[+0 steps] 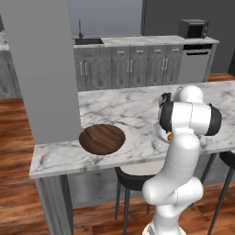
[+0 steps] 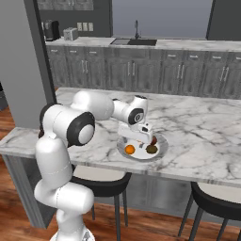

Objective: Take the fruits from the plate on the dining counter and place two fruits in each bowl.

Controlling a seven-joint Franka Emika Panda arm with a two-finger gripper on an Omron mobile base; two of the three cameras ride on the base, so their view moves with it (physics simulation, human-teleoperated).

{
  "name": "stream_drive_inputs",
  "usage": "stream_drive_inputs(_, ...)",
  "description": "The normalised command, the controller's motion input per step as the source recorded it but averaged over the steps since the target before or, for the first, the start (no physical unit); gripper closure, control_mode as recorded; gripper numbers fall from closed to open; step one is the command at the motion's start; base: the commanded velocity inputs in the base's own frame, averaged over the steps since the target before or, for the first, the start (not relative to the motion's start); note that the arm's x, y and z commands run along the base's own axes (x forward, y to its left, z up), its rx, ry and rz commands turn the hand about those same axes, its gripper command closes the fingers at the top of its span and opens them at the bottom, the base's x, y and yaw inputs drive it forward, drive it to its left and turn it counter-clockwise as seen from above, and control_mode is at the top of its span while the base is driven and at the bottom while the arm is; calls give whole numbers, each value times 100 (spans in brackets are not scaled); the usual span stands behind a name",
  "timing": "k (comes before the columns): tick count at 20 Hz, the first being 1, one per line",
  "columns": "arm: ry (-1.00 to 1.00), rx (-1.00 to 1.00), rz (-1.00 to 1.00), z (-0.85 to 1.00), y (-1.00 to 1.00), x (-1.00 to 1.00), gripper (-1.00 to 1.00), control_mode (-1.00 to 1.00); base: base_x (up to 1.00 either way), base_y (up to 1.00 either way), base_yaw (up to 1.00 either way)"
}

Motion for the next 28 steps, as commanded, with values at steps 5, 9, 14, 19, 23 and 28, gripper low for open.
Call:
stream_drive_inputs(5, 3, 0, 0, 0, 8, -10, -100, -100, 0, 0, 0)
stream_drive_inputs(9, 1, 0, 0, 0, 6, -4, -100, -100, 0, 0, 0)
stream_drive_inputs(14, 0, 0, 0, -7, 0, 0, -100, -100, 0, 0, 0)
stream_drive_inputs(19, 7, 0, 0, -19, 0, 0, -100, -100, 0, 0, 0)
stream_drive_inputs(23, 8, 0, 0, -9, 0, 0, -100, -100, 0, 0, 0)
stream_drive_inputs(28, 5, 0, 0, -1, 0, 0, -100, -100, 0, 0, 0)
